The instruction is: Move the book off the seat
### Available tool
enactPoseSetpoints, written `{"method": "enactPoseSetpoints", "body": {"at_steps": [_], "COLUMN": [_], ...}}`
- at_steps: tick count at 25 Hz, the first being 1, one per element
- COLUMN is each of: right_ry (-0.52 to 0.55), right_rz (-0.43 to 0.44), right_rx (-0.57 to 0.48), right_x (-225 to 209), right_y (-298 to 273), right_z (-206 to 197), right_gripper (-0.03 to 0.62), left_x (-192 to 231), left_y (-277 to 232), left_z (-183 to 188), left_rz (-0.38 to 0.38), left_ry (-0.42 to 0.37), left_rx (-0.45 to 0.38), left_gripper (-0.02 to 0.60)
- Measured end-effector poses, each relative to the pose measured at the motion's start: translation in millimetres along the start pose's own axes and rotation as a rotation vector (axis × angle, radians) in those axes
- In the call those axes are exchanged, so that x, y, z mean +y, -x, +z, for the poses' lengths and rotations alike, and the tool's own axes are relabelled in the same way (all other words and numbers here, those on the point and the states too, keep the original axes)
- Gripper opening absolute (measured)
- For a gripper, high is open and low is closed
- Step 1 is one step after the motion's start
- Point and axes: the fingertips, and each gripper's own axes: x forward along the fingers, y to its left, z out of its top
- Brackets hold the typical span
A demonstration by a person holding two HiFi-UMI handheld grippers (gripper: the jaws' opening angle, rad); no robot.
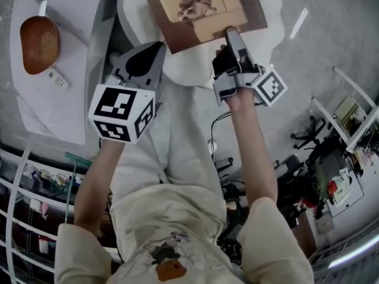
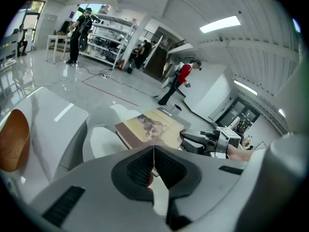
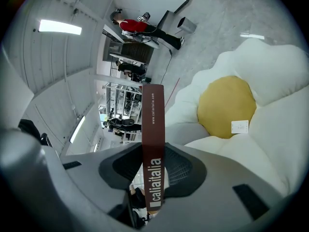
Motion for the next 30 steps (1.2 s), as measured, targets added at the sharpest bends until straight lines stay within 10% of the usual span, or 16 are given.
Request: {"method": "enactPoseSetpoints", "body": {"at_steps": [30], "right_ry": [0.108], "right_rz": [0.198], "right_rx": [0.14], "right_x": [225.9], "right_y": [16.4], "right_z": [-20.1], "right_gripper": [0.138], "left_x": [-37.3], "left_y": [167.0], "left_z": [104.2], "left_rz": [0.069], "left_ry": [0.076], "left_rx": [-0.191], "left_gripper": [0.012]}}
